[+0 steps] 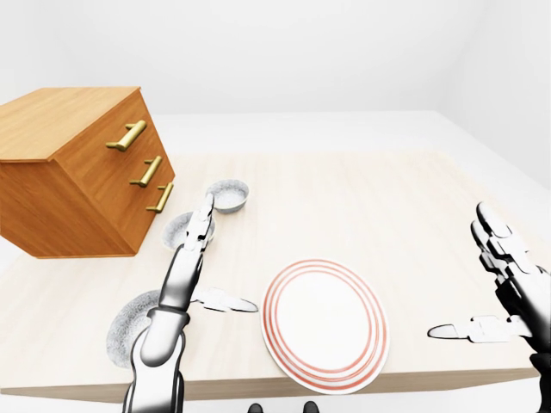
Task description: Put the bowl in the middle on the plate.
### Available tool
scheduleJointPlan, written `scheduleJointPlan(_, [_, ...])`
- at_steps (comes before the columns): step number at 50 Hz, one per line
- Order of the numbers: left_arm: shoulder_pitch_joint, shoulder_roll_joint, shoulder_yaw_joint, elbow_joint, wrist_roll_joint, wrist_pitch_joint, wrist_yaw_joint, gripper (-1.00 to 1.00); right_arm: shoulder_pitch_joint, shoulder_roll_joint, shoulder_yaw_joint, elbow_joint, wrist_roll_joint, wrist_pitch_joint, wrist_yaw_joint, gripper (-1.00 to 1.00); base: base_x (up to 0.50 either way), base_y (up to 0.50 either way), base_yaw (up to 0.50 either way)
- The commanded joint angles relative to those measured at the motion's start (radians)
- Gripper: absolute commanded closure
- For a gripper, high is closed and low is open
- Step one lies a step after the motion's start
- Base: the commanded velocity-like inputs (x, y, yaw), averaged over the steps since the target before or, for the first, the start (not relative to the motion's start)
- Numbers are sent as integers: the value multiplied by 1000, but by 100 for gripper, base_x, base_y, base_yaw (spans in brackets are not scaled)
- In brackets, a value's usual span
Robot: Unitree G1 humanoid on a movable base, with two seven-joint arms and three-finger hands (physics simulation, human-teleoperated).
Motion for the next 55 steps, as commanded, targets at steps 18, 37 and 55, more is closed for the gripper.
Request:
scheduleJointPlan(18, [-23, 13, 21, 40, 32, 0, 13, -100, 7, 8, 0, 12, 6, 0, -8, -100, 0, 0, 0])
scheduleJointPlan(37, [-87, 36, 35, 89, 192, 0, 55, -100, 11, 11, 4, 13, 6, 0, 3, -100, 0, 0, 0])
scheduleJointPlan(55, [-181, 83, 48, 118, 367, 0, 29, -100, 14, 18, -8, -34, 9, 0, 4, -100, 0, 0, 0])
